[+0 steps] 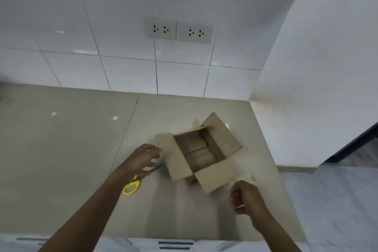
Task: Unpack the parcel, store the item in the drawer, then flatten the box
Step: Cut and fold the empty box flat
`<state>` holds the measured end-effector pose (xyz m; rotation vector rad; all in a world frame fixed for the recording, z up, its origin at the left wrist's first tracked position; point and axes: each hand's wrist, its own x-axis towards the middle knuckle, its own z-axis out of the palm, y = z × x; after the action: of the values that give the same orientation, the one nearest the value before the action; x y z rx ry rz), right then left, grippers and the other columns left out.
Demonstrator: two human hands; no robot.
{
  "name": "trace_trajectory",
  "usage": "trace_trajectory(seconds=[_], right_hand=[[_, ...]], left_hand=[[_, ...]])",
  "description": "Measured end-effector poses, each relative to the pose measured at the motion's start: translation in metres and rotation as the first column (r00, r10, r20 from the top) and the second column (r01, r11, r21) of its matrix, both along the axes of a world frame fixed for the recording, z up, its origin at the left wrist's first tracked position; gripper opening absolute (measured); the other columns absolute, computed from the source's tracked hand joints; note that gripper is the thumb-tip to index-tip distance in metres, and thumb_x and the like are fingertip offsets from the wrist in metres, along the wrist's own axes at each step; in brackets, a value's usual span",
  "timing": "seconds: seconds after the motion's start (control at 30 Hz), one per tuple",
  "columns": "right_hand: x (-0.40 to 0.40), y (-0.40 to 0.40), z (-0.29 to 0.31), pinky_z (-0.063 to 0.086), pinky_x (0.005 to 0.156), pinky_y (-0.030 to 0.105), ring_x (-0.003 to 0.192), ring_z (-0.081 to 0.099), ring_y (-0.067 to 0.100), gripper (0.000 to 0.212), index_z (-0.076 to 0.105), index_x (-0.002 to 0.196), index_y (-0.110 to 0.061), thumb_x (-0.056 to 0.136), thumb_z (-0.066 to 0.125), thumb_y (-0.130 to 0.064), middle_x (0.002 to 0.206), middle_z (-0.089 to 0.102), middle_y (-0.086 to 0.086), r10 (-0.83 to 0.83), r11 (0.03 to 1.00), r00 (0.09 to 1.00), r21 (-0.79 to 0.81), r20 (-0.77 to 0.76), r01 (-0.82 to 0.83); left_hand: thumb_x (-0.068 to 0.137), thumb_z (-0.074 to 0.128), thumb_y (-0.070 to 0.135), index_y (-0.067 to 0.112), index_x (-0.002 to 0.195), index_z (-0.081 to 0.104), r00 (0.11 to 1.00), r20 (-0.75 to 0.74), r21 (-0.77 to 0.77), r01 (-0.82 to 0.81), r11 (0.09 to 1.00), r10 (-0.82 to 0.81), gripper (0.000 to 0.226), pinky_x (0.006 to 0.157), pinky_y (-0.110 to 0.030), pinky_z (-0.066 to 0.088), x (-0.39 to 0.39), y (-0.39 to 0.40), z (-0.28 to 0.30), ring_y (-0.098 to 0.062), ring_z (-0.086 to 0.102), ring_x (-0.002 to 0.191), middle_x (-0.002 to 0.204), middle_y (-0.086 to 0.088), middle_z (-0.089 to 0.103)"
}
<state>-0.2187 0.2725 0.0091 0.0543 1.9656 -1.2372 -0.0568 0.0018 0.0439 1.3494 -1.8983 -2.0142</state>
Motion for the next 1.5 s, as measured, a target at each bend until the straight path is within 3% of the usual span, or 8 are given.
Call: trace_trajectory(seconds=[0.27, 0.47, 0.77, 0.97, 1.07, 1.17, 1.27, 1.5], right_hand=[[-0.107, -0.052, 0.007, 0.043, 0.091, 0.050, 0.116, 0.049, 0.032, 0.043, 0.051, 0.122, -0.019, 0.099, 0.035, -0.051, 0.121, 0.052, 0.007, -0.143, 0.972, 0.990, -0.184, 0.011, 0.143], [-0.142, -0.067, 0.018, 0.035, 0.093, 0.048, 0.108, 0.058, 0.026, 0.055, 0.064, 0.098, -0.014, 0.100, 0.025, -0.053, 0.115, 0.067, 0.008, -0.218, 0.933, 0.976, -0.298, -0.025, 0.201], [-0.151, -0.090, 0.049, 0.040, 0.087, 0.034, 0.105, 0.059, 0.020, 0.026, 0.063, 0.101, -0.022, 0.100, 0.042, -0.038, 0.111, 0.064, -0.002, -0.035, 0.946, 0.871, -0.297, -0.490, -0.129], [-0.144, -0.121, 0.056, 0.043, 0.085, 0.019, 0.108, 0.054, 0.006, 0.026, 0.056, 0.123, -0.031, 0.099, 0.046, -0.036, 0.127, 0.055, -0.009, 0.265, 0.883, 0.650, -0.092, -0.712, -0.460], [-0.136, -0.128, 0.055, 0.040, 0.104, 0.041, 0.121, 0.049, 0.014, 0.034, 0.048, 0.133, -0.033, 0.100, 0.042, -0.037, 0.139, 0.048, -0.010, 0.390, 0.850, 0.539, 0.066, -0.747, -0.523], [-0.127, -0.136, 0.059, 0.029, 0.108, 0.048, 0.124, 0.050, 0.020, 0.040, 0.042, 0.138, -0.028, 0.099, 0.036, -0.037, 0.139, 0.051, -0.005, 0.585, 0.785, 0.227, 0.472, -0.779, -0.402], [-0.112, -0.147, 0.064, 0.023, 0.106, 0.050, 0.112, 0.057, 0.024, 0.043, 0.049, 0.129, -0.020, 0.092, 0.037, -0.037, 0.117, 0.064, 0.000, 0.649, 0.754, 0.033, 0.637, -0.760, -0.161], [-0.094, -0.175, 0.067, 0.019, 0.113, 0.054, 0.142, 0.026, 0.031, 0.081, 0.025, 0.148, -0.019, 0.086, 0.036, -0.070, 0.158, 0.024, 0.008, 0.681, 0.721, 0.226, 0.586, -0.696, -0.369]], left_hand=[[0.084, 0.061, 0.003, 0.008, 0.112, 0.057, 0.995, -0.072, 0.081, -0.065, 0.995, 0.071, 0.029, 0.072, -0.036, 0.053, -0.056, 0.012, -0.013, -0.027, 0.064, 0.071, 0.085, -0.014, 0.068], [0.086, 0.059, -0.001, 0.018, 0.085, 0.056, 0.948, -0.316, -0.249, -0.060, 0.967, -0.023, 0.020, 0.062, -0.034, 0.057, -0.060, 0.004, 0.004, -0.021, 0.070, 0.077, 0.081, -0.005, 0.071], [0.086, 0.056, -0.005, 0.033, 0.081, 0.057, 0.959, -0.103, -0.618, 0.147, 0.772, -0.266, 0.039, 0.064, -0.031, 0.047, -0.044, -0.009, -0.011, -0.008, 0.054, 0.065, 0.070, 0.008, 0.060], [0.083, 0.053, 0.002, 0.039, 0.120, 0.051, 0.948, 0.066, -0.608, 0.285, 0.741, -0.311, 0.052, 0.089, -0.010, 0.039, -0.015, -0.015, -0.020, 0.004, 0.050, 0.119, 0.125, 0.023, 0.056], [0.085, 0.045, 0.049, 0.023, 0.140, 0.039, 0.855, 0.507, -0.752, 0.502, 0.427, -0.111, 0.061, 0.089, -0.036, 0.051, 0.025, -0.005, -0.053, -0.021, 0.053, 0.125, 0.143, -0.001, 0.050], [0.089, 0.019, 0.065, 0.016, 0.121, 0.046, 0.726, 0.687, -0.670, 0.642, 0.373, -0.014, 0.065, 0.060, -0.050, 0.053, 0.052, 0.009, -0.076, -0.031, 0.071, 0.095, 0.116, -0.016, 0.069], [0.077, 0.041, 0.029, 0.013, 0.096, 0.055, 0.746, 0.661, -0.726, 0.610, 0.317, 0.080, 0.028, 0.044, -0.042, 0.051, 0.049, 0.016, -0.089, -0.032, 0.067, 0.067, 0.087, -0.015, 0.069], [0.071, 0.036, 0.010, 0.010, 0.072, 0.058, 0.769, 0.629, -0.777, 0.622, 0.093, 0.112, 0.022, 0.032, -0.032, 0.044, 0.037, 0.006, -0.084, -0.029, 0.053, 0.051, 0.066, -0.013, 0.055]])
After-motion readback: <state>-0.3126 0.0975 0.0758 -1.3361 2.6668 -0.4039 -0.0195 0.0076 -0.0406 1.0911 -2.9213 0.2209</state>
